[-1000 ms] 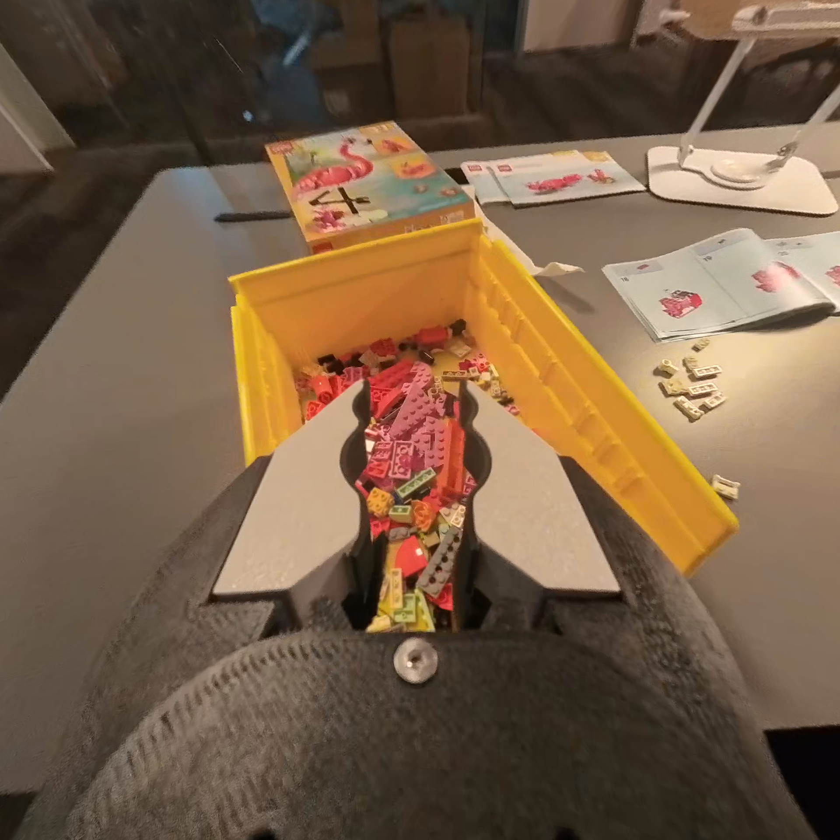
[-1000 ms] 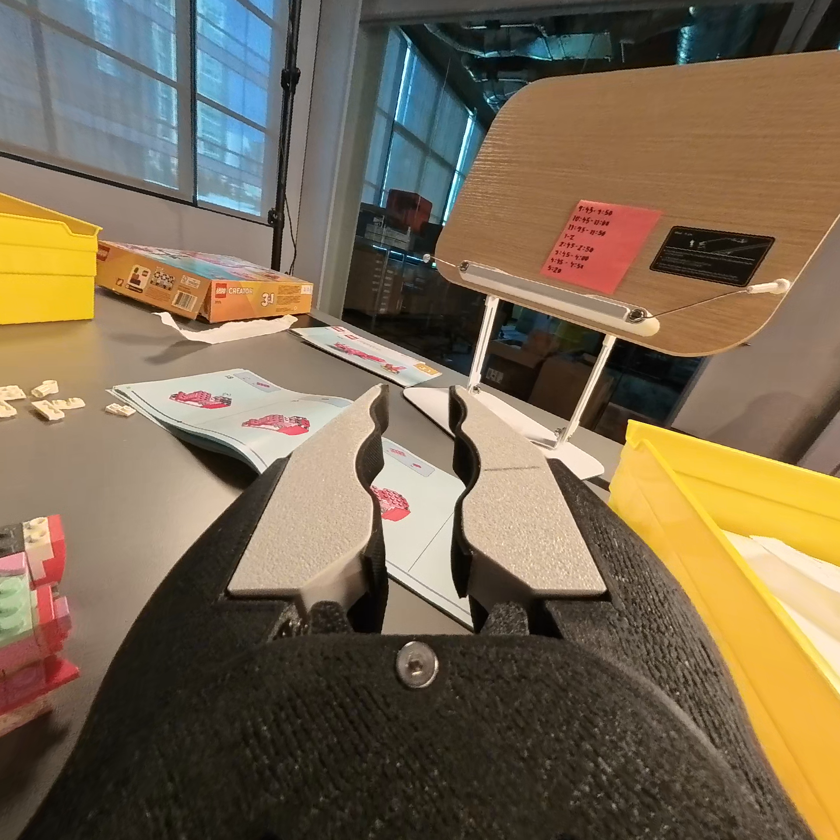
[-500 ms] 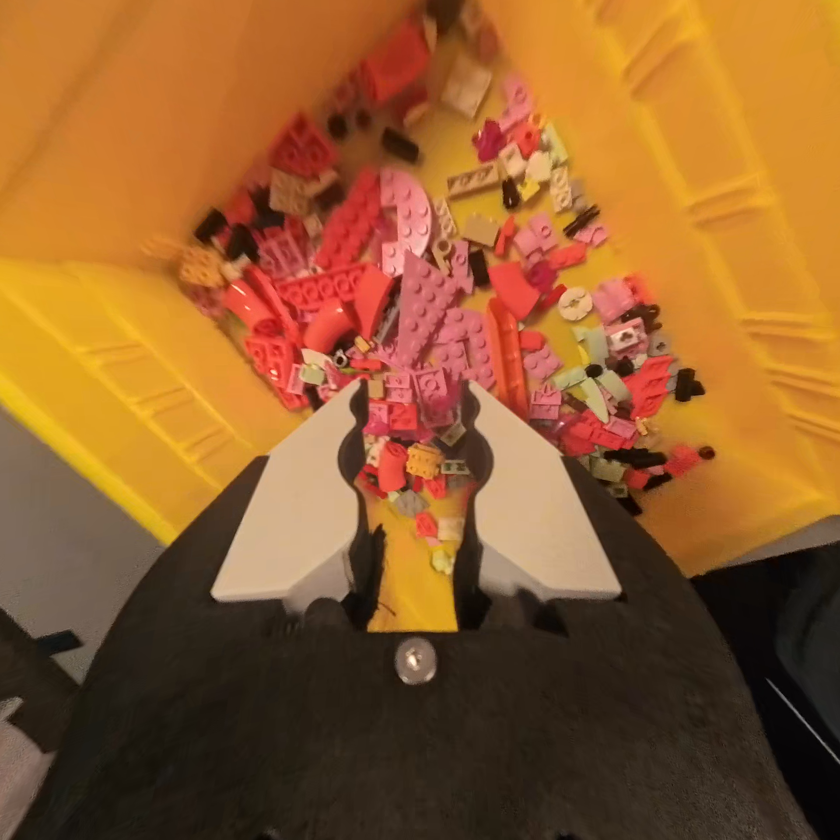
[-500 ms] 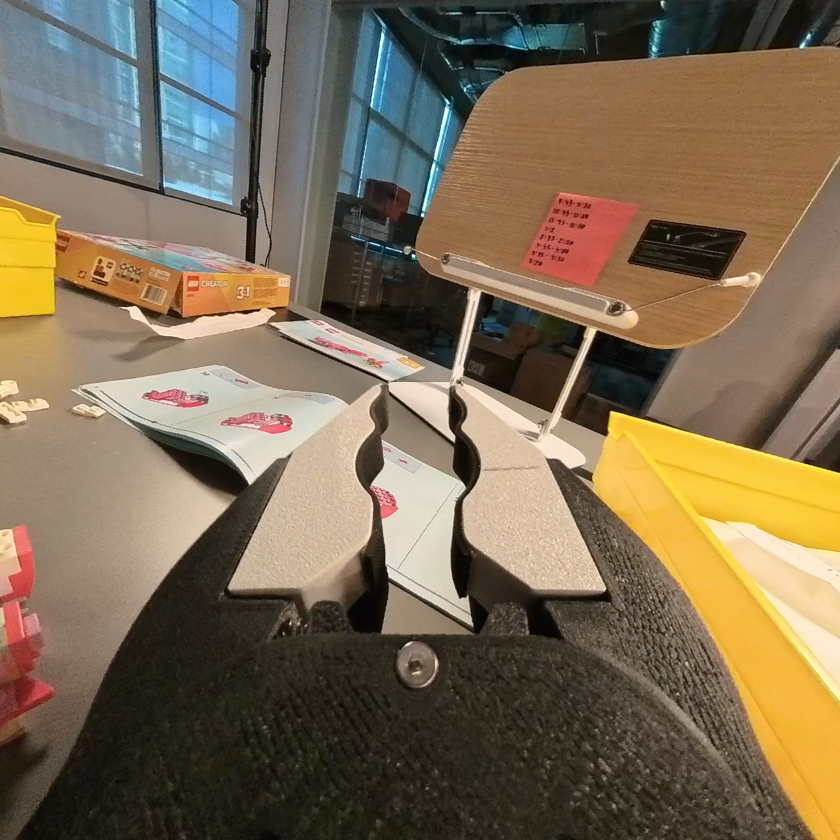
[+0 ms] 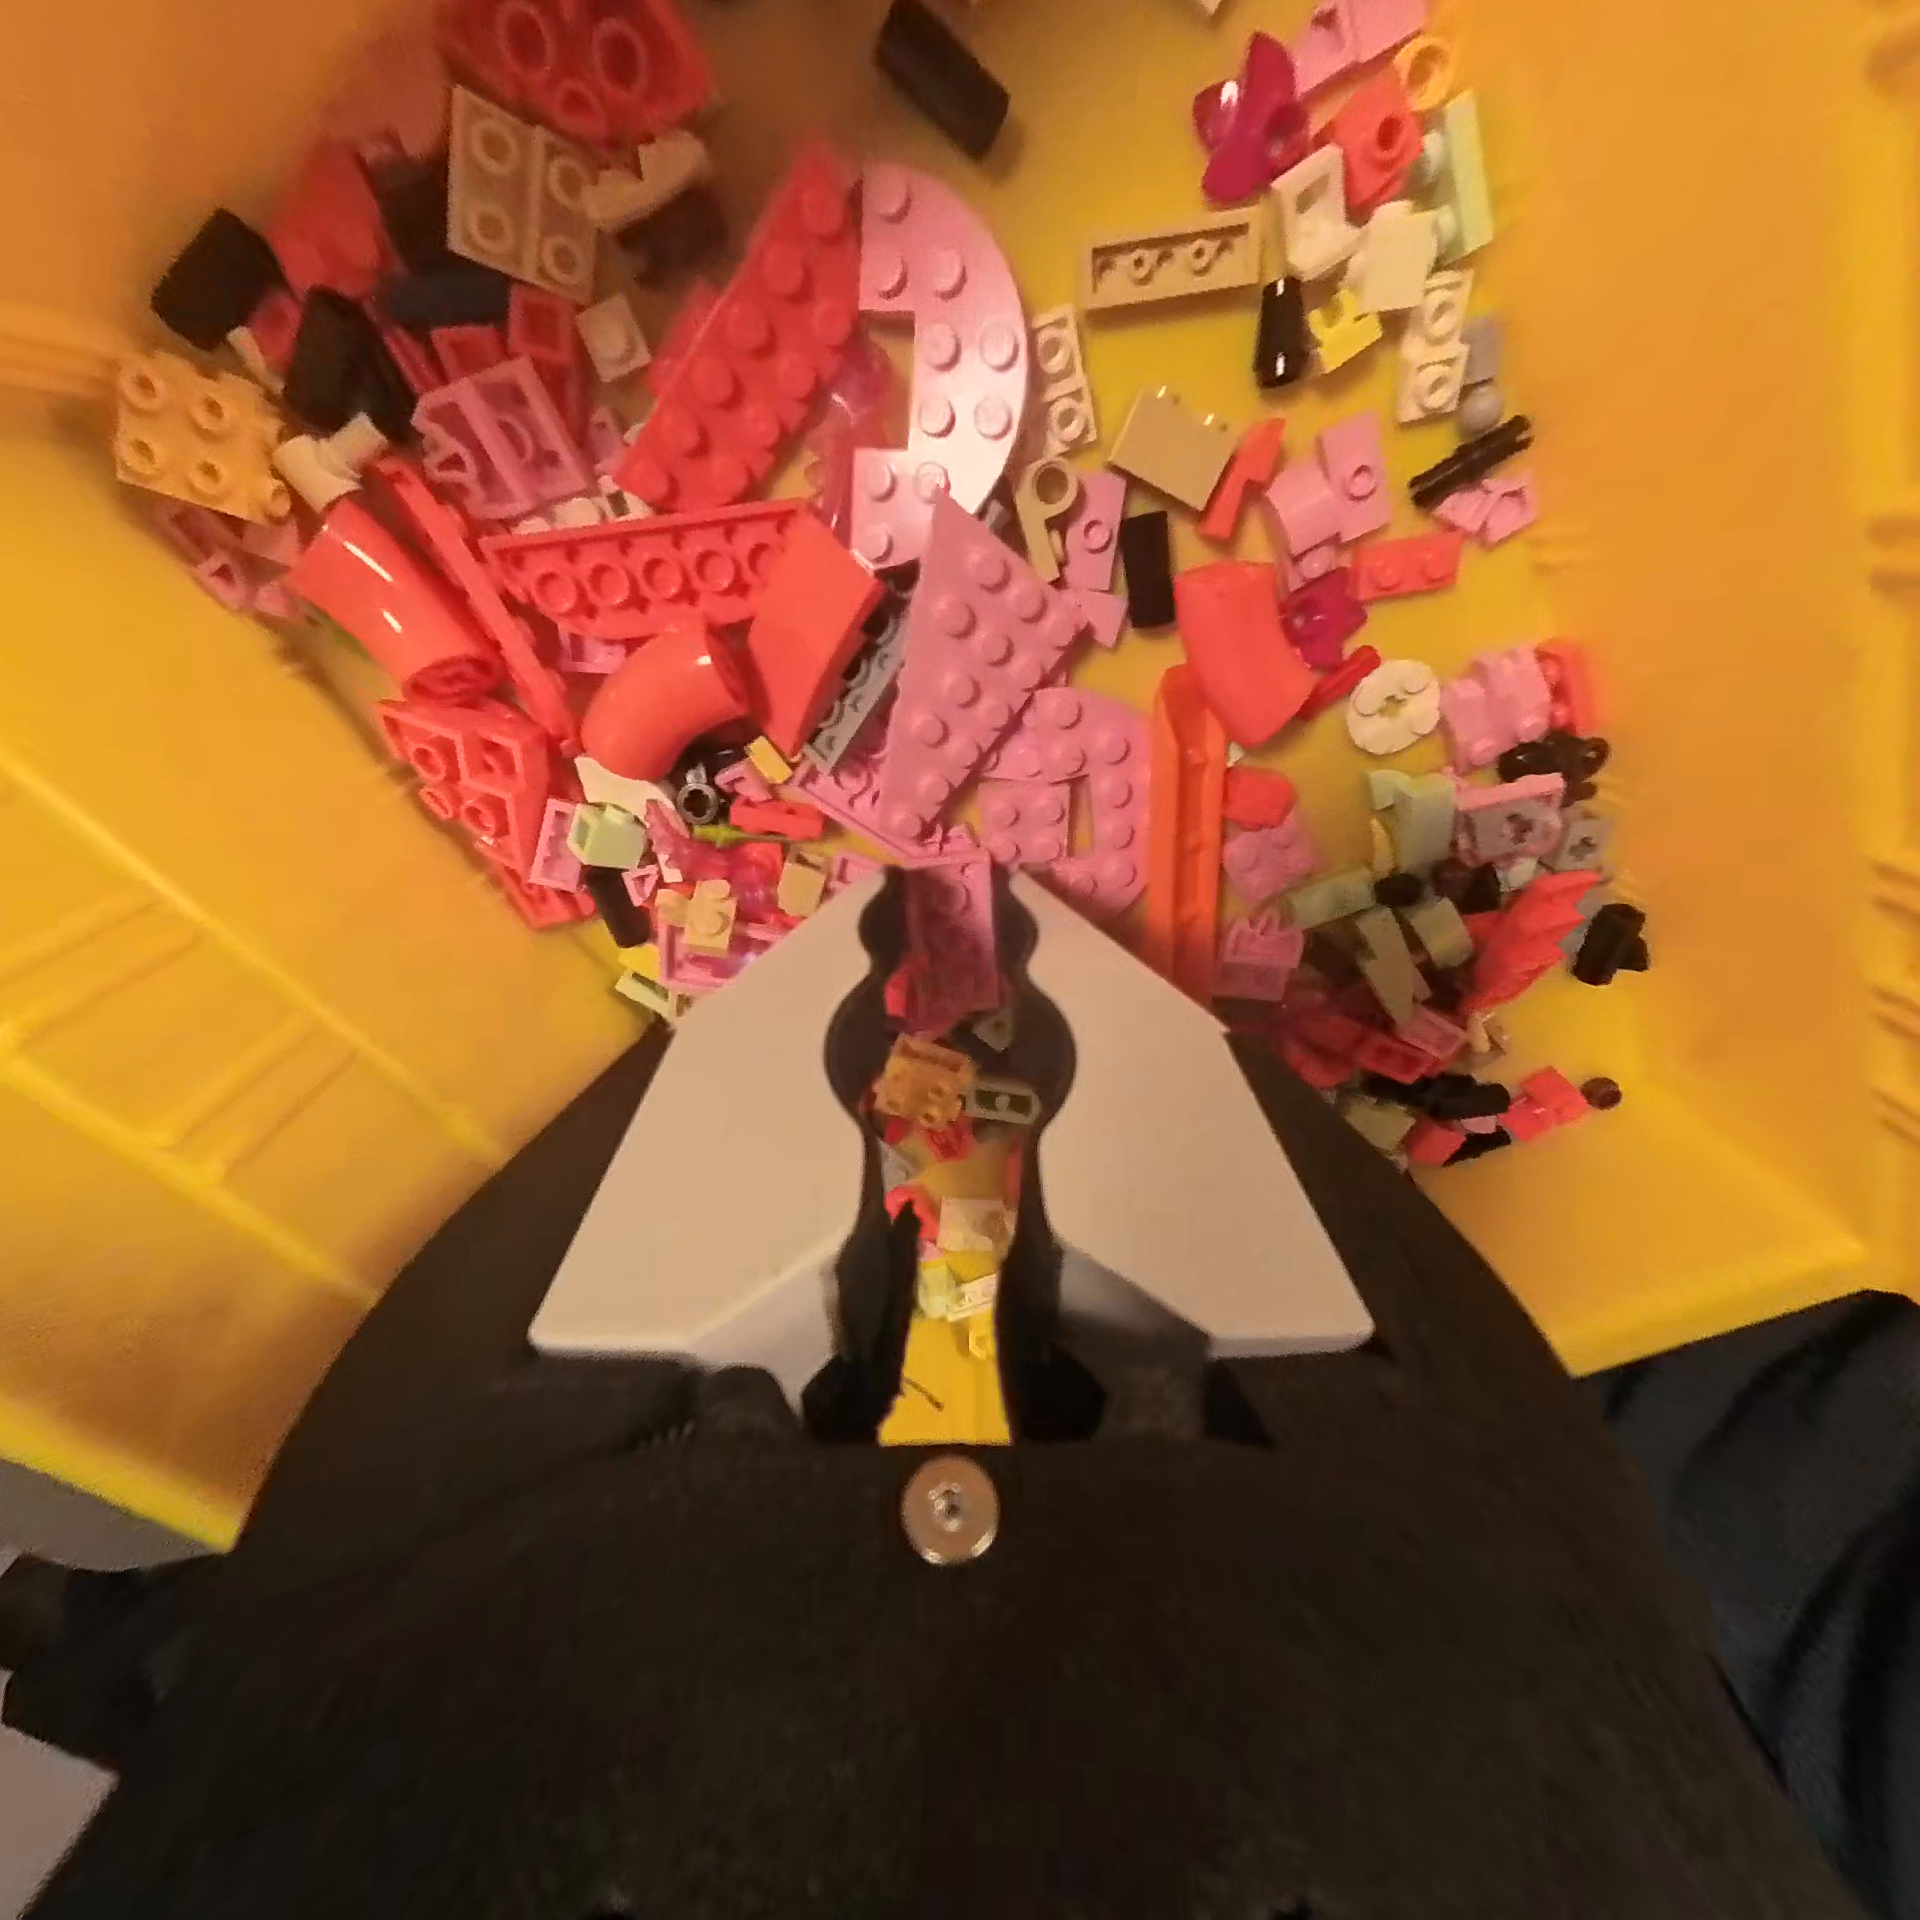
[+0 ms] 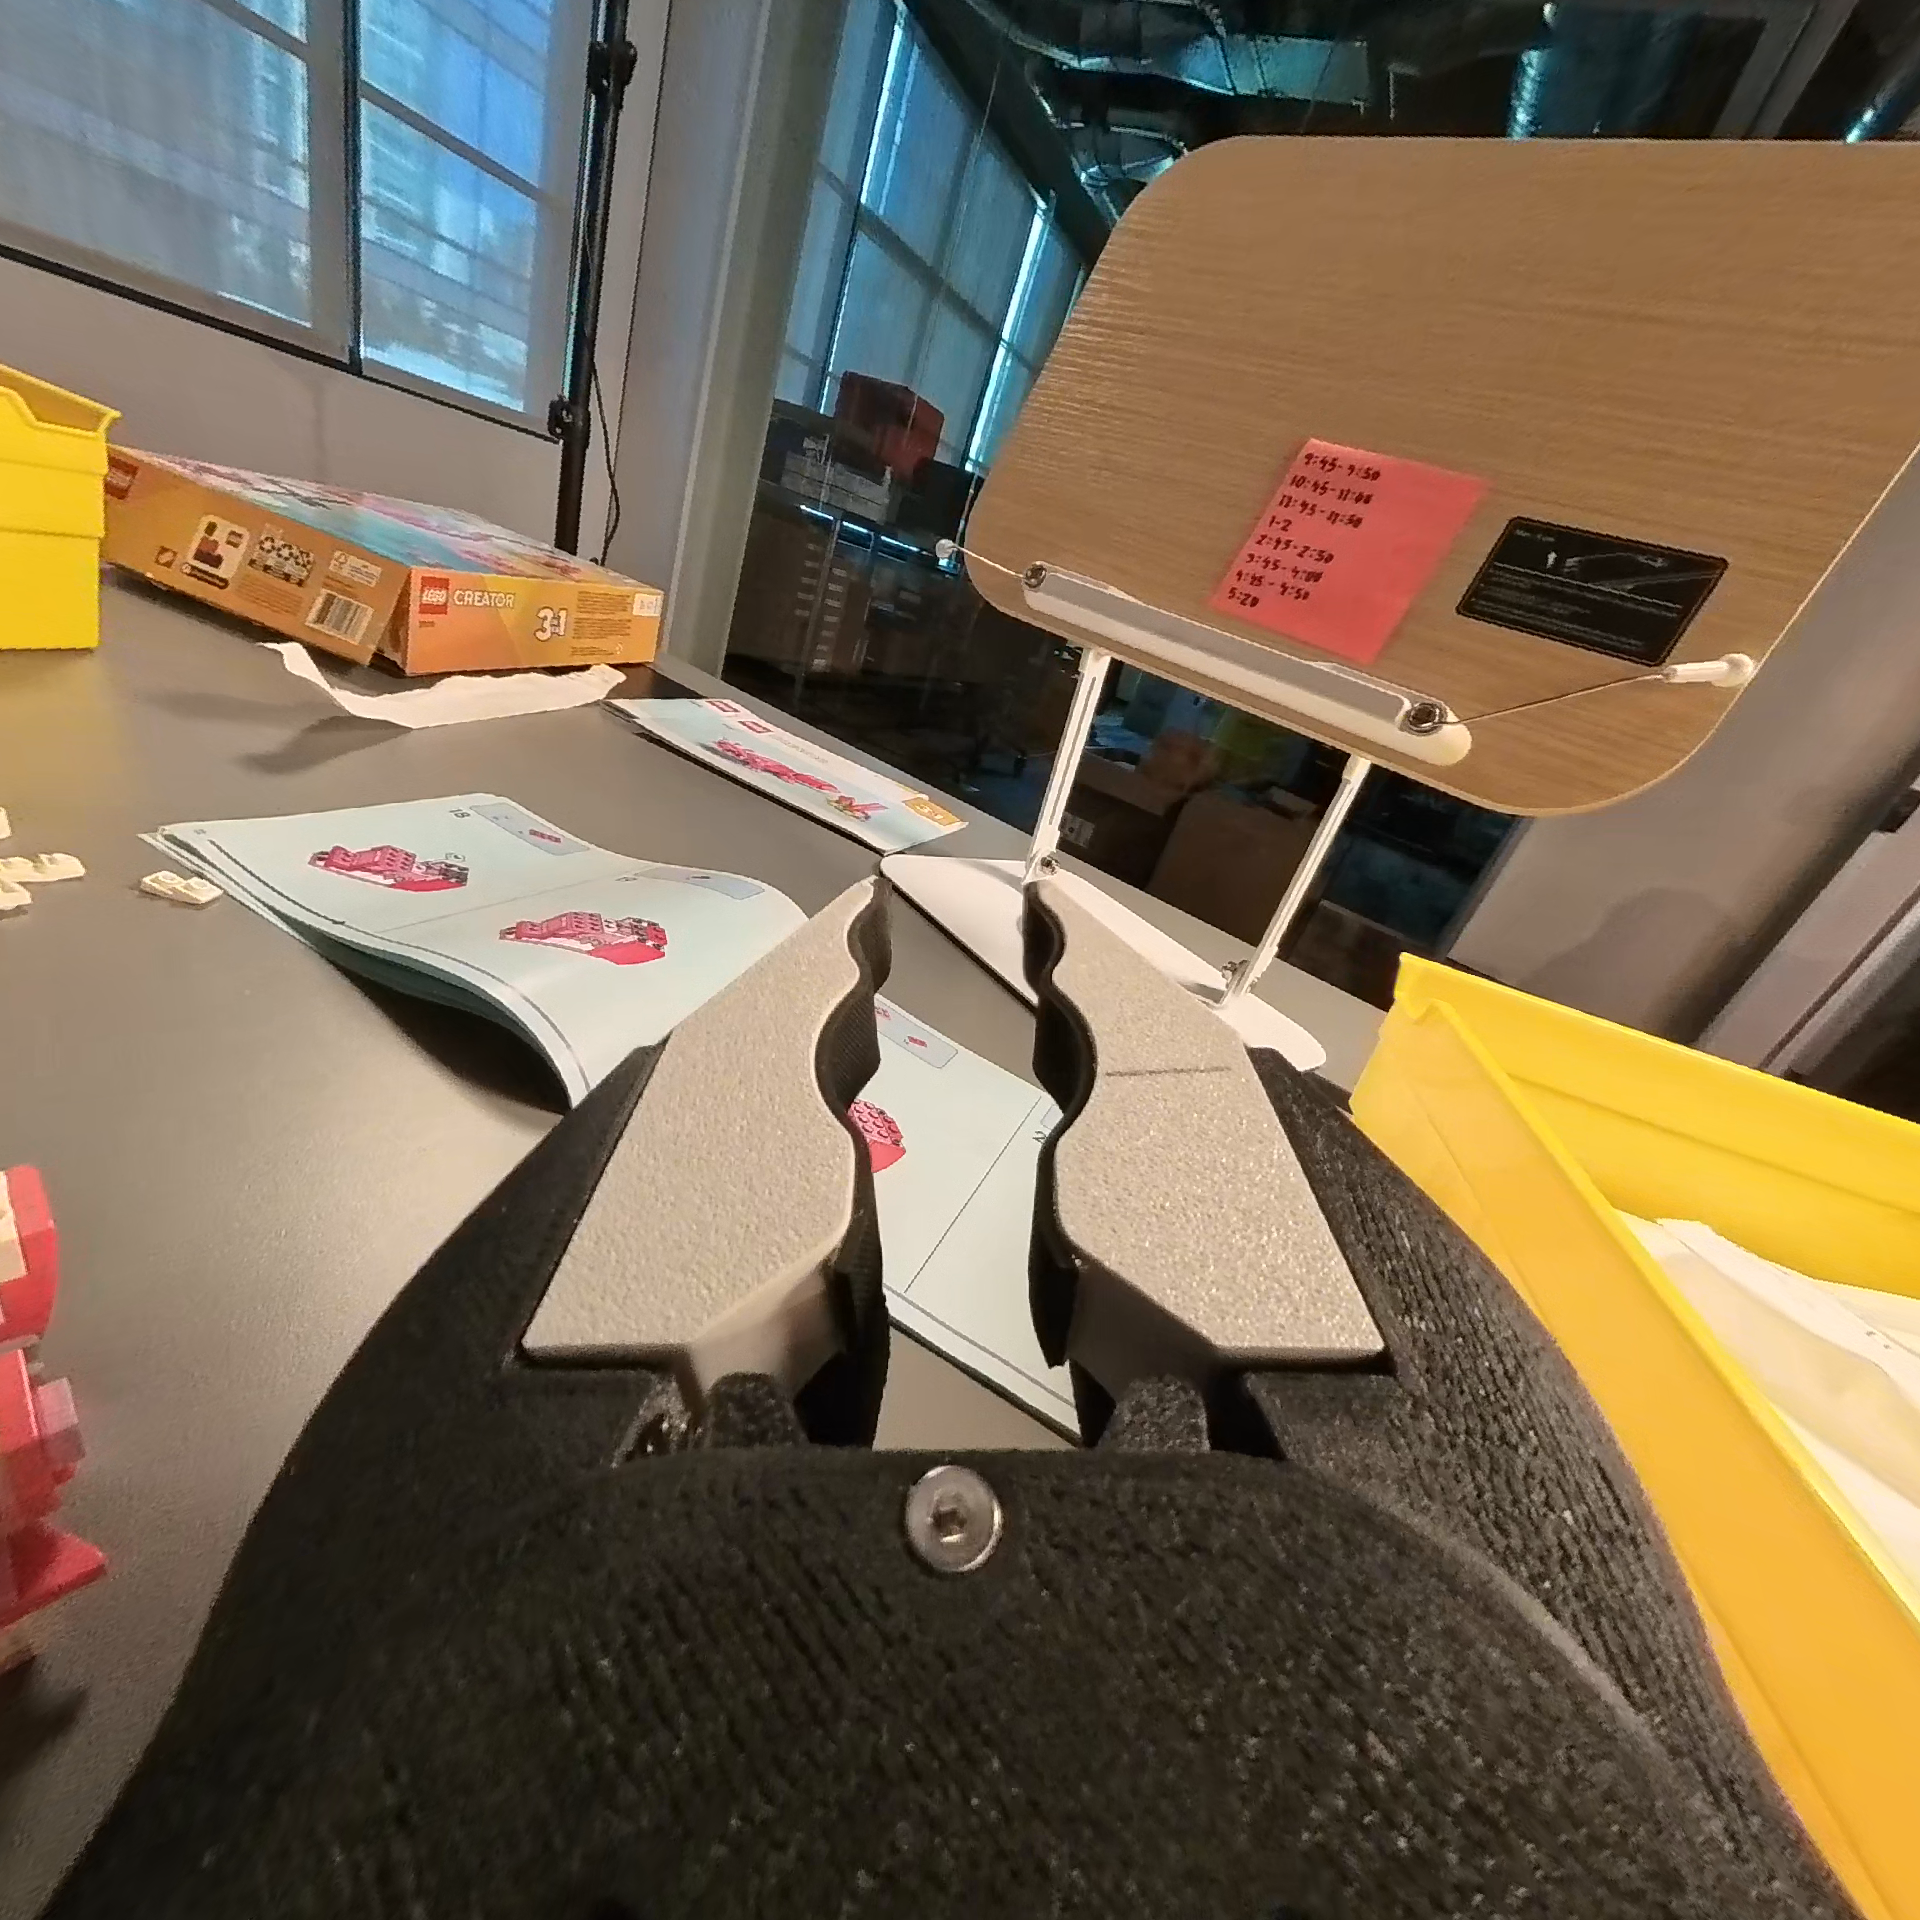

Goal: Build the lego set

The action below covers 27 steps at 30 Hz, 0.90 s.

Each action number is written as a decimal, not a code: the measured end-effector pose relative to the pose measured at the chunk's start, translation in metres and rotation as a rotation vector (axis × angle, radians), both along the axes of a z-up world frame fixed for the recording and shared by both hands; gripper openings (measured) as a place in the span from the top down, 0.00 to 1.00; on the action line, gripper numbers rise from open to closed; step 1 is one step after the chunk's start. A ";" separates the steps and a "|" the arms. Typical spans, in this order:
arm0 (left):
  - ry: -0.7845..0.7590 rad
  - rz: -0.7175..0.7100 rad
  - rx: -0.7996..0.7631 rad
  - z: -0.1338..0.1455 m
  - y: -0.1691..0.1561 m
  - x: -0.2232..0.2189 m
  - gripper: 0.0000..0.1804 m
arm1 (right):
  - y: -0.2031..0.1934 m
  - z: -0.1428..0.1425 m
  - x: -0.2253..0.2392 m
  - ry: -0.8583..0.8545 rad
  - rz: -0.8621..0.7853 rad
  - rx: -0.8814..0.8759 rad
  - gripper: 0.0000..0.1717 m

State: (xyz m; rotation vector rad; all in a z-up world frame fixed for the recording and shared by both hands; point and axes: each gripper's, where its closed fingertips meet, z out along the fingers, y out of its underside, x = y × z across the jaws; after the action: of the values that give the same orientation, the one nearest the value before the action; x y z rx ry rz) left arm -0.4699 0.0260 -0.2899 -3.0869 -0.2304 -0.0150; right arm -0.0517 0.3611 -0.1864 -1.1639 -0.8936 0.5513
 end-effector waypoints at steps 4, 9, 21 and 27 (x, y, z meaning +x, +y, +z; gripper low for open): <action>-0.044 -0.011 0.021 0.006 0.003 0.004 0.92 | -0.001 -0.001 -0.002 -0.014 0.004 0.004 0.88; -0.022 0.003 0.285 0.047 0.031 0.001 0.92 | -0.003 -0.003 -0.004 -0.037 0.005 0.023 0.88; -0.350 -0.185 1.355 0.243 0.072 0.163 0.92 | -0.012 -0.002 -0.008 -0.014 0.066 -0.020 0.86; -0.664 -0.332 1.505 0.242 0.093 0.259 0.92 | -0.030 0.001 -0.017 -0.031 0.169 -0.010 0.86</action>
State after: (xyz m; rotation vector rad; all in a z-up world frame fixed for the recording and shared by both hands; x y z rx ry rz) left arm -0.2113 0.1187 -0.0481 -1.4951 0.2112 -0.7925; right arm -0.0690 0.3308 -0.1851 -1.1145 -1.0231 0.6773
